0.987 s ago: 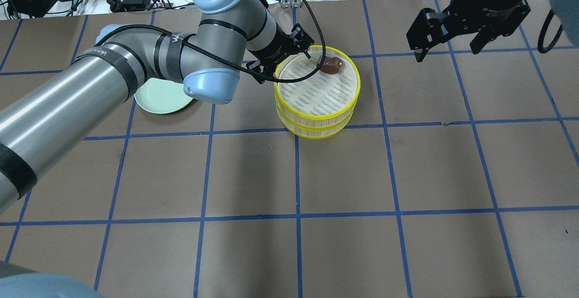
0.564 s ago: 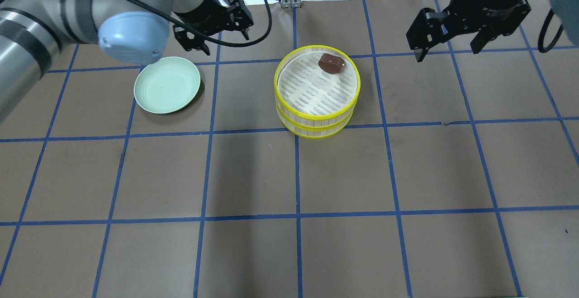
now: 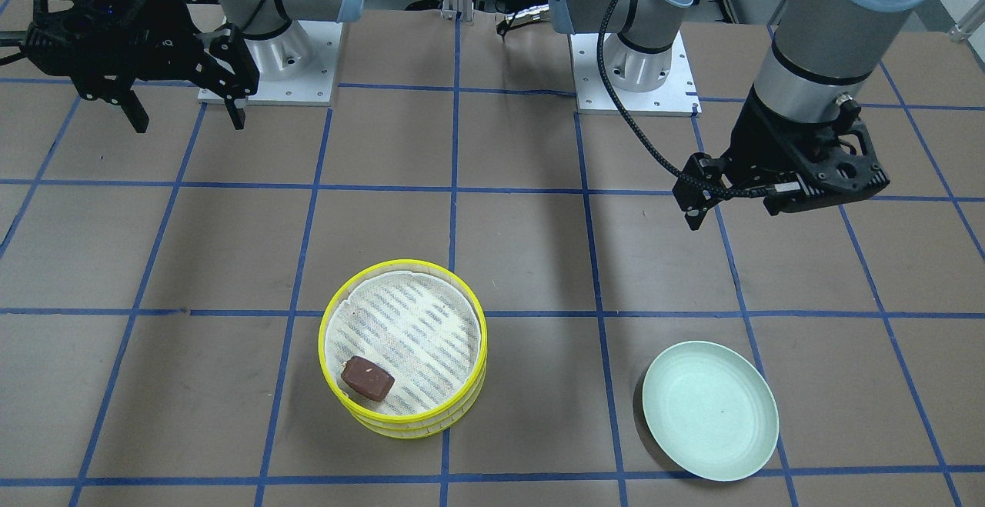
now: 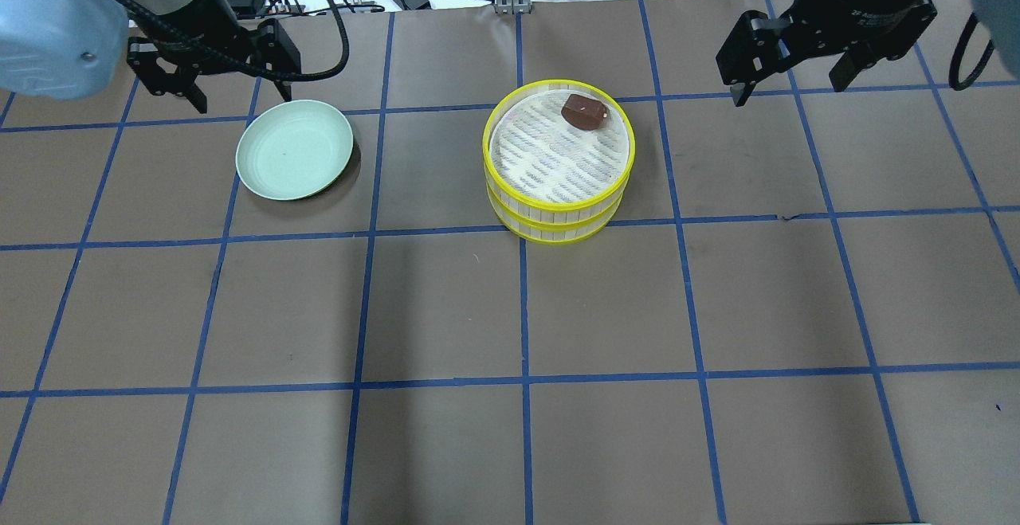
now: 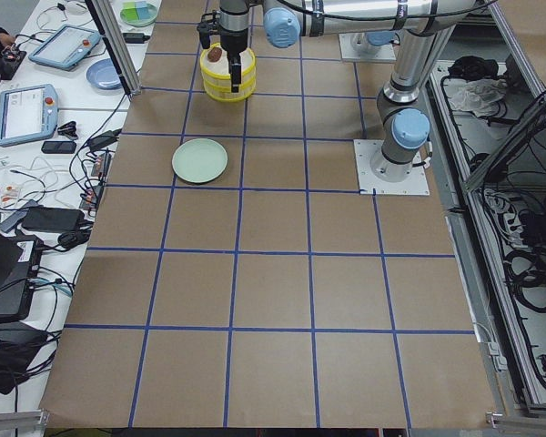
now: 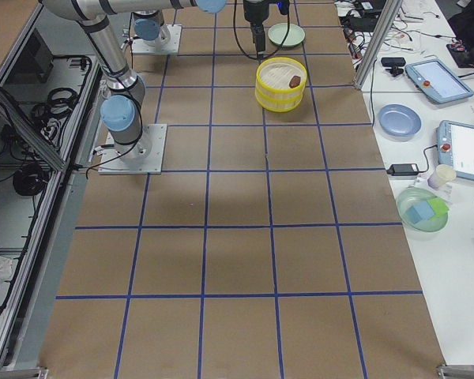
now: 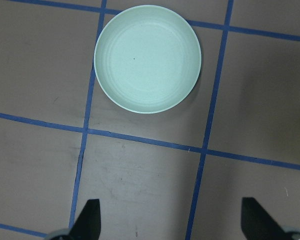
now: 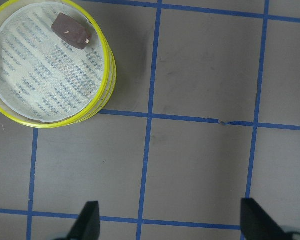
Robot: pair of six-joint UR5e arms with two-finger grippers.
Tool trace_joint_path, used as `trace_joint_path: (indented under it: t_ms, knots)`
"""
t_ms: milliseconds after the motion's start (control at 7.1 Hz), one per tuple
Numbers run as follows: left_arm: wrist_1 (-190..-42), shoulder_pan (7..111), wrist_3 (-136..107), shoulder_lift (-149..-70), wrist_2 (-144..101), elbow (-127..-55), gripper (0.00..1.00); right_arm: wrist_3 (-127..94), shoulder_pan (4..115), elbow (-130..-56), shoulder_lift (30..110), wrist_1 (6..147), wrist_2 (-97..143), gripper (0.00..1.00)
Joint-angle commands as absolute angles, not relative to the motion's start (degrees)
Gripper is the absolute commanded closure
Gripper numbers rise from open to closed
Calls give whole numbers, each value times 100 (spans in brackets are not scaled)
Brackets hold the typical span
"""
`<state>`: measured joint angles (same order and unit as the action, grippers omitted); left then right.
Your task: Stack buns with steamer
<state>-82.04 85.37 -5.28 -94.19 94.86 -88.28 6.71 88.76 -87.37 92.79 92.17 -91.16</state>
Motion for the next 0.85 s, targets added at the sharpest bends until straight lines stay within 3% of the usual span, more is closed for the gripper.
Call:
trace_joint_path:
  t_ms: [0, 705]
  knots:
    - [-8332, 8517, -475, -9133, 9396, -9025, 0, 616, 8886, -8701, 9281, 9624, -9315, 0]
    - [-8393, 8552, -475, -9026, 8956, -9246, 0, -70, 8912, -8666, 9220, 9624, -9159, 0]
